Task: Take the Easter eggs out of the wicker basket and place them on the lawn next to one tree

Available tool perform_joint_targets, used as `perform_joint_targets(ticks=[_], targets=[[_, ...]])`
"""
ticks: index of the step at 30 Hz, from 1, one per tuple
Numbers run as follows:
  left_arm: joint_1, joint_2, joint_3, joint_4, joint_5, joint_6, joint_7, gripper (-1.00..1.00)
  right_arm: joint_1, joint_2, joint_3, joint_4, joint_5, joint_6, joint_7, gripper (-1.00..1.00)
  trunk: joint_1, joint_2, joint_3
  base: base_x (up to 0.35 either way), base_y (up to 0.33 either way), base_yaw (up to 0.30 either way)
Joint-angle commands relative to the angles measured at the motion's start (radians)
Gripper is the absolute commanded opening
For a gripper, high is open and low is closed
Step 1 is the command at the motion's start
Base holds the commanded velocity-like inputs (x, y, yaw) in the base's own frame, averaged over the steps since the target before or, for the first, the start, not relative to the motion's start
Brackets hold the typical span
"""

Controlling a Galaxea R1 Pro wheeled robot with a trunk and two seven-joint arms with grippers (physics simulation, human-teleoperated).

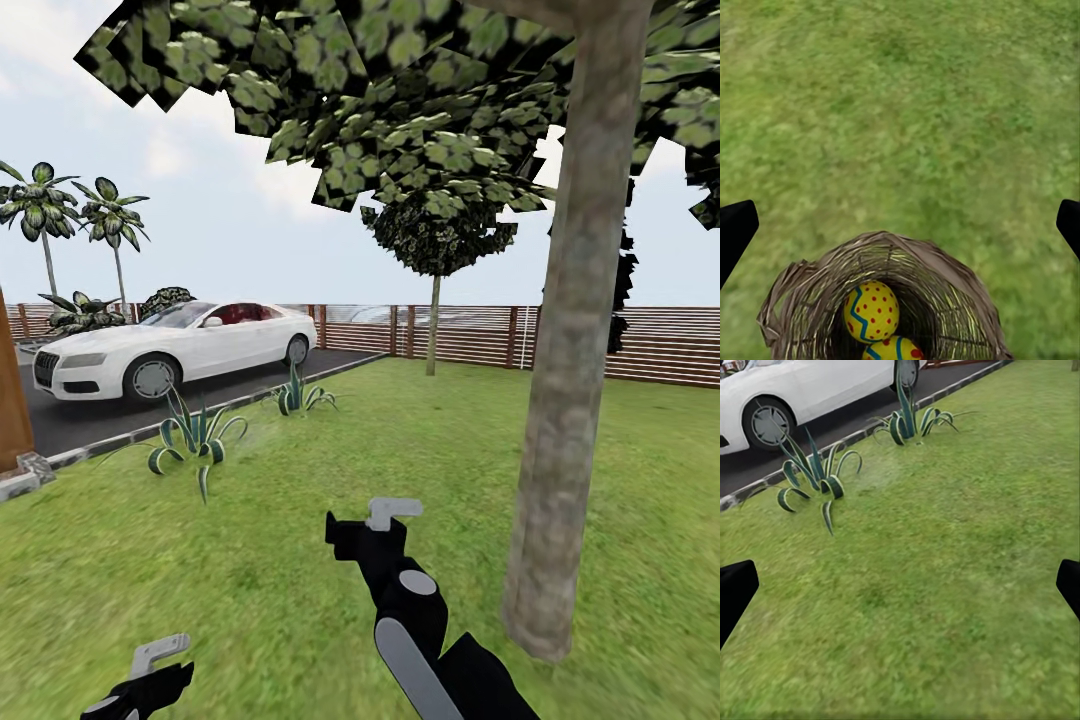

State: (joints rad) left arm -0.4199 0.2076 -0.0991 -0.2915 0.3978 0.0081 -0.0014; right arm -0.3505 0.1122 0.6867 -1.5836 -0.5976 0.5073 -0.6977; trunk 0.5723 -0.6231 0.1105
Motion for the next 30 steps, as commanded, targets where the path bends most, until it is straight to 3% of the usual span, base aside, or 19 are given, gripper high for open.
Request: perform_joint_targets(ticks=[1, 21, 30], targets=[[0.0, 0.001, -0.008, 0.0, 0.01, 0.001, 0.0, 1.0, -0.001, 0.0, 0.002, -0.001, -0.007, 0.001, -0.008, 1.0, 0.004, -0.008, -0.004, 0.0, 0.0, 0.0], [0.0, 0.001, -0.008, 0.006, 0.01, 0.004, 0.0, 1.0, -0.001, 0.0, 0.003, -0.001, -0.007, -0.003, -0.006, 1.0, 0.081, -0.148, -0.066, 0.0, 0.0, 0.0], [0.0, 0.003, -0.007, 0.005, 0.01, 0.07, 0.0, 1.0, -0.001, 0.001, 0.003, -0.001, -0.007, -0.003, -0.006, 1.0, 0.115, -0.211, -0.094, 0.0, 0.0, 0.0]])
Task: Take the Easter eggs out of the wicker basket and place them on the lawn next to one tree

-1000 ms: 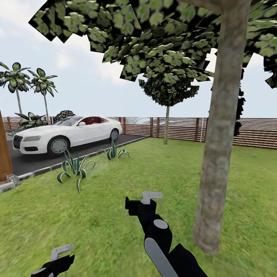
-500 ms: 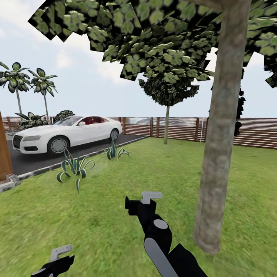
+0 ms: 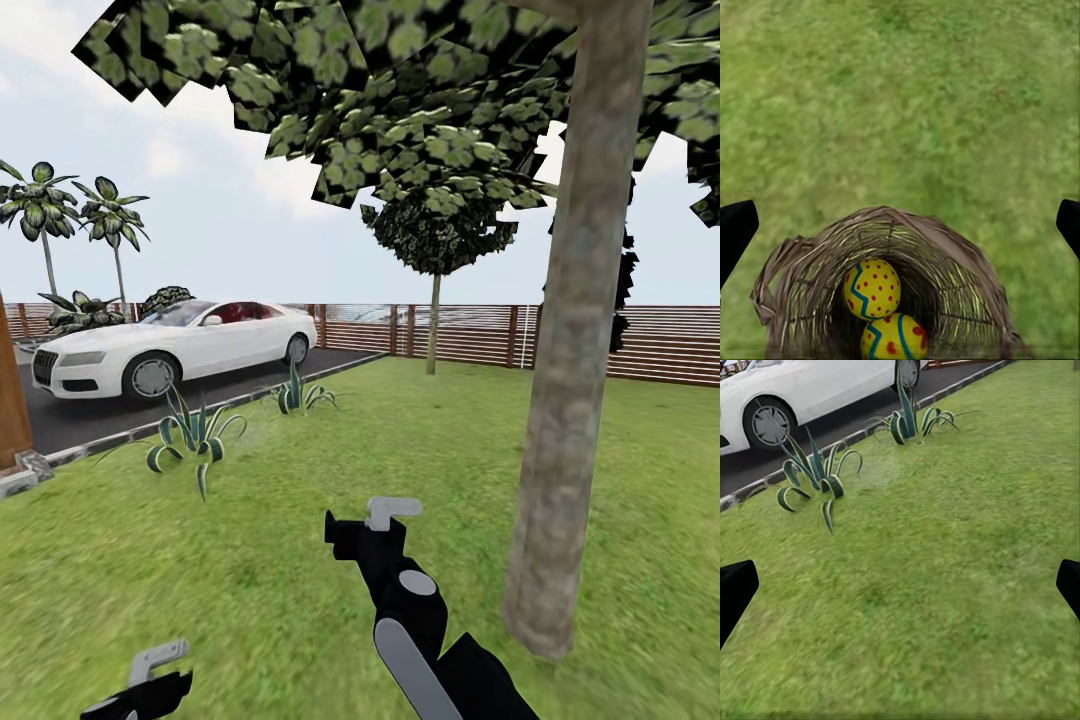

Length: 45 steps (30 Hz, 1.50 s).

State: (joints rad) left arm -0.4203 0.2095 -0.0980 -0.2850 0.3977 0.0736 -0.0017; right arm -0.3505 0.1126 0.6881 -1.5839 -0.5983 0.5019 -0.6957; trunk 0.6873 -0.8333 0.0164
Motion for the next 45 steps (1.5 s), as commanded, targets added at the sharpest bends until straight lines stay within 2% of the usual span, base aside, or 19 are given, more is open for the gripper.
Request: perform_joint_targets(ticks=[1, 4, 13, 31, 38, 45], targets=[[0.0, 0.001, -0.008, -0.001, 0.01, 0.016, 0.0, 1.0, -0.001, 0.0, 0.001, -0.001, -0.007, 0.003, -0.008, 1.0, 0.004, -0.008, -0.003, 0.0, 0.0, 0.0], [0.0, 0.001, -0.009, -0.002, 0.01, 0.061, 0.005, 1.0, -0.001, 0.0, 0.001, -0.001, -0.007, 0.003, -0.008, 1.0, 0.016, -0.029, -0.013, 0.0, 0.0, 0.0], [0.0, 0.0, -0.008, 0.0, 0.011, 0.082, 0.007, 1.0, -0.001, 0.0, 0.001, -0.001, -0.008, 0.003, -0.008, 1.0, 0.05, -0.092, -0.041, 0.0, 0.0, 0.0], [0.001, -0.001, -0.008, 0.001, 0.013, 0.047, 0.003, 1.0, -0.001, 0.0, 0.002, -0.001, -0.008, 0.004, -0.008, 1.0, 0.119, -0.218, -0.097, 0.0, 0.0, 0.0], [0.001, -0.001, -0.007, 0.043, 0.016, 0.022, 0.001, 1.0, -0.001, 0.001, 0.001, -0.001, -0.008, 0.007, -0.008, 1.0, 0.146, -0.267, -0.119, 0.0, 0.0, 0.0], [0.001, -0.001, -0.007, 0.049, 0.016, 0.008, -0.001, 1.0, -0.001, 0.001, 0.001, -0.001, -0.008, 0.01, -0.008, 1.0, 0.173, -0.316, -0.141, 0.0, 0.0, 0.0]])
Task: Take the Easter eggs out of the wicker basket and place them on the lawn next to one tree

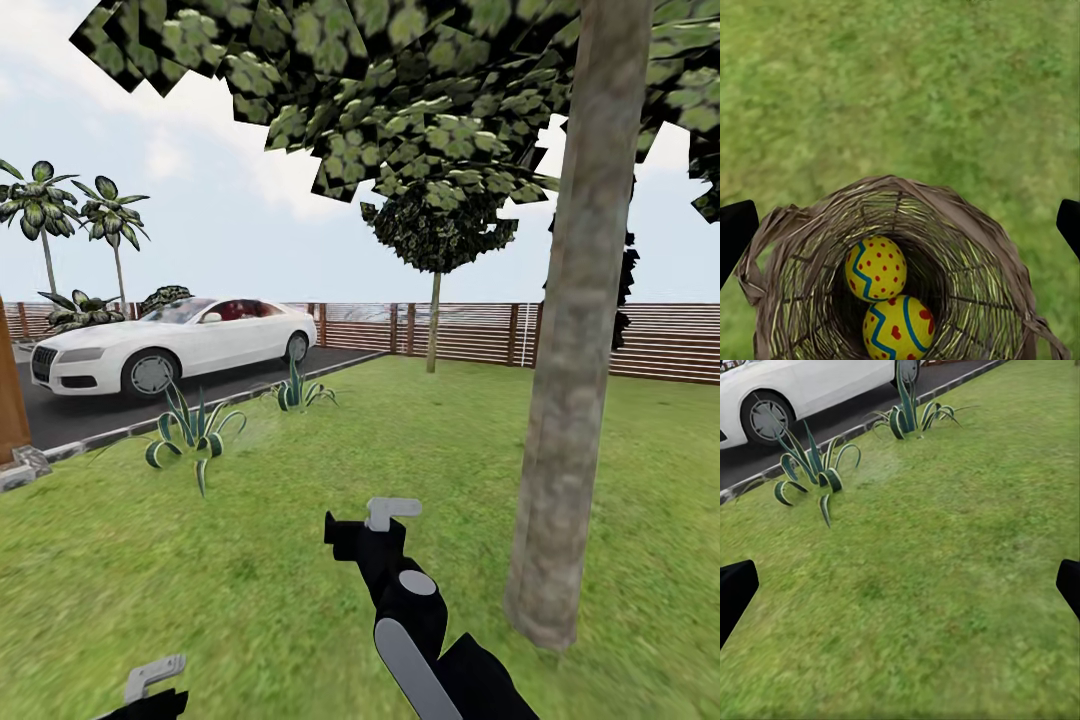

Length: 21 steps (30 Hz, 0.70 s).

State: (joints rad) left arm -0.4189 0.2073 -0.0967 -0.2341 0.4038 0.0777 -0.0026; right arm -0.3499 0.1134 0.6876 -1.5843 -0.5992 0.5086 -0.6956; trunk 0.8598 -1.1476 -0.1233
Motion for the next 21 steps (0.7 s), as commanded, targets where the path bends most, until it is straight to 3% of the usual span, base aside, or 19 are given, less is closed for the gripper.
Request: perform_joint_targets(ticks=[1, 21], targets=[[0.0, 0.001, -0.008, -0.001, 0.01, 0.004, 0.0, 1.0, -0.001, 0.0, 0.001, -0.001, -0.007, 0.003, -0.008, 1.0, 0.004, -0.008, -0.005, 0.0, 0.0, 0.0], [0.0, 0.0, -0.009, 0.001, 0.01, 0.002, -0.001, 1.0, -0.001, 0.001, 0.006, -0.002, -0.007, -0.004, -0.01, 1.0, 0.081, -0.148, -0.067, 0.0, 0.0, 0.0]])
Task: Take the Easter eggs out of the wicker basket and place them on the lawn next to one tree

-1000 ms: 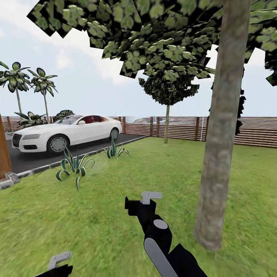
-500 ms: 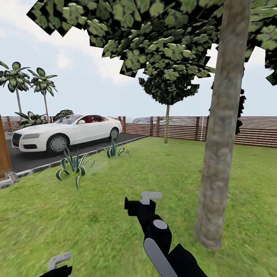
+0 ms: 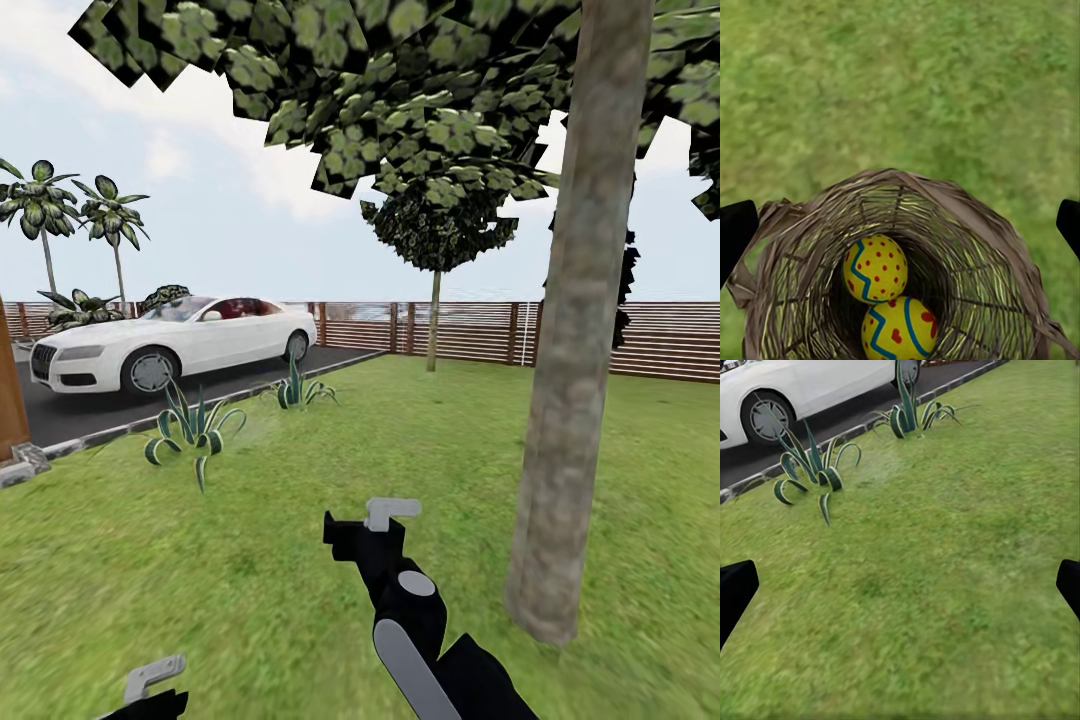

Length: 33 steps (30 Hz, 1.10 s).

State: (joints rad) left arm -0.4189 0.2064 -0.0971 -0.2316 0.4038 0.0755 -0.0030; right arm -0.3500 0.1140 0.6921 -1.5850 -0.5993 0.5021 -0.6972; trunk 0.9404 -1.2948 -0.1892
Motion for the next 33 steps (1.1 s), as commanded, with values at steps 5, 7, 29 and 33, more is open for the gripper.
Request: perform_joint_targets(ticks=[5, 7, 29, 33], targets=[[0.0, 0.001, -0.007, -0.002, 0.01, 0.004, 0.0, 1.0, -0.001, 0.002, 0.0, -0.001, -0.007, 0.008, -0.008, 1.0, 0.019, -0.036, -0.017, 0.0, 0.0, 0.0], [0.0, 0.001, -0.008, -0.002, 0.01, 0.004, -0.001, 1.0, -0.002, 0.003, 0.0, -0.001, -0.007, 0.01, -0.007, 1.0, 0.027, -0.05, -0.023, 0.0, 0.0, 0.0], [0.0, 0.001, -0.009, -0.002, 0.009, 0.004, -0.001, 1.0, -0.001, 0.003, 0.004, -0.001, -0.008, 0.0, -0.004, 1.0, 0.111, -0.204, -0.092, 0.0, 0.0, 0.0], [0.0, 0.001, -0.008, -0.002, 0.009, 0.004, -0.001, 1.0, -0.001, 0.003, 0.004, -0.001, -0.008, 0.0, -0.004, 1.0, 0.127, -0.232, -0.105, 0.0, 0.0, 0.0]])
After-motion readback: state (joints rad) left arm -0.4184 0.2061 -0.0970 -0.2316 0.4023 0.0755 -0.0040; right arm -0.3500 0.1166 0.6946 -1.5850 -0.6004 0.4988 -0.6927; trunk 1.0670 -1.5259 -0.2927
